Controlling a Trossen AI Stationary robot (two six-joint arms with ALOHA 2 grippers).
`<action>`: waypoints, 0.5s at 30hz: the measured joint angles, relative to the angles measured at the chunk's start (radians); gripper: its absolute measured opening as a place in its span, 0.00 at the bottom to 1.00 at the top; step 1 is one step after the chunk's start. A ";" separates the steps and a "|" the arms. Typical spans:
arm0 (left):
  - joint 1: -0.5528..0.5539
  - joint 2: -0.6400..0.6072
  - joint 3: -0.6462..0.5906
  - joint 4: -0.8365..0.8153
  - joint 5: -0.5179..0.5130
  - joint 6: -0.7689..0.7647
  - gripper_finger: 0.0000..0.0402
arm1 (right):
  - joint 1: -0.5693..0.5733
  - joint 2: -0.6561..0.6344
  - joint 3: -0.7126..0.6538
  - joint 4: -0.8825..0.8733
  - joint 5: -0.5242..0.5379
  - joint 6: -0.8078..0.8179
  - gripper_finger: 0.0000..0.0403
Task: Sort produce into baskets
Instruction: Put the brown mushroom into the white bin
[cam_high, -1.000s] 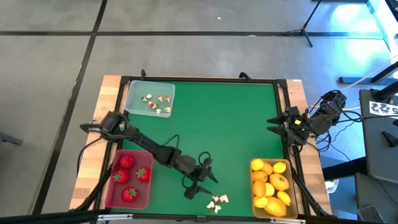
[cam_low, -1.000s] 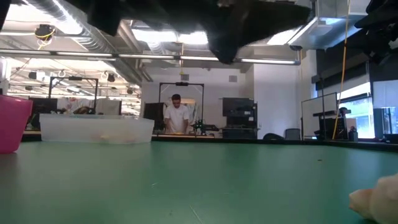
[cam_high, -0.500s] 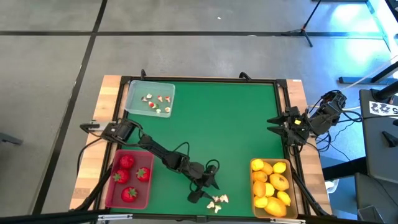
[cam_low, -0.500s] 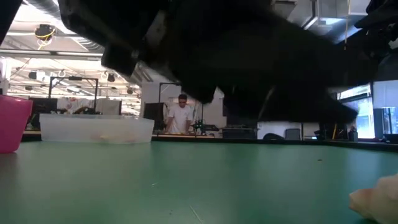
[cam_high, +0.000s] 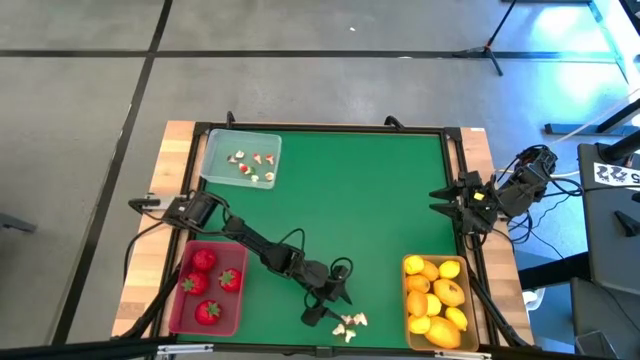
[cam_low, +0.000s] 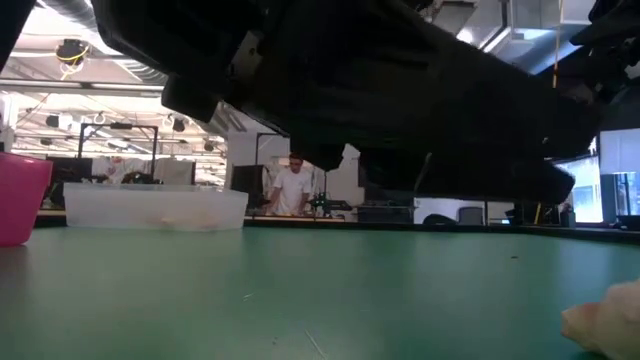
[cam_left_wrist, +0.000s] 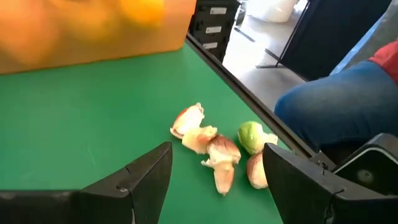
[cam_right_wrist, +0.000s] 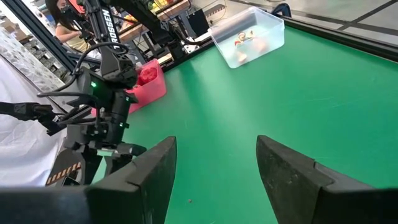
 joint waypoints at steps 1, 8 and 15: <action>0.000 0.000 0.000 -0.006 0.000 0.000 0.61 | 0.000 0.000 0.000 0.000 0.000 0.000 0.55; 0.001 0.000 0.004 -0.019 -0.045 0.004 0.61 | 0.000 0.000 0.000 0.000 0.000 0.000 0.55; -0.005 0.073 0.146 -0.202 -0.035 0.066 0.61 | 0.000 0.000 0.000 0.001 -0.002 0.000 0.55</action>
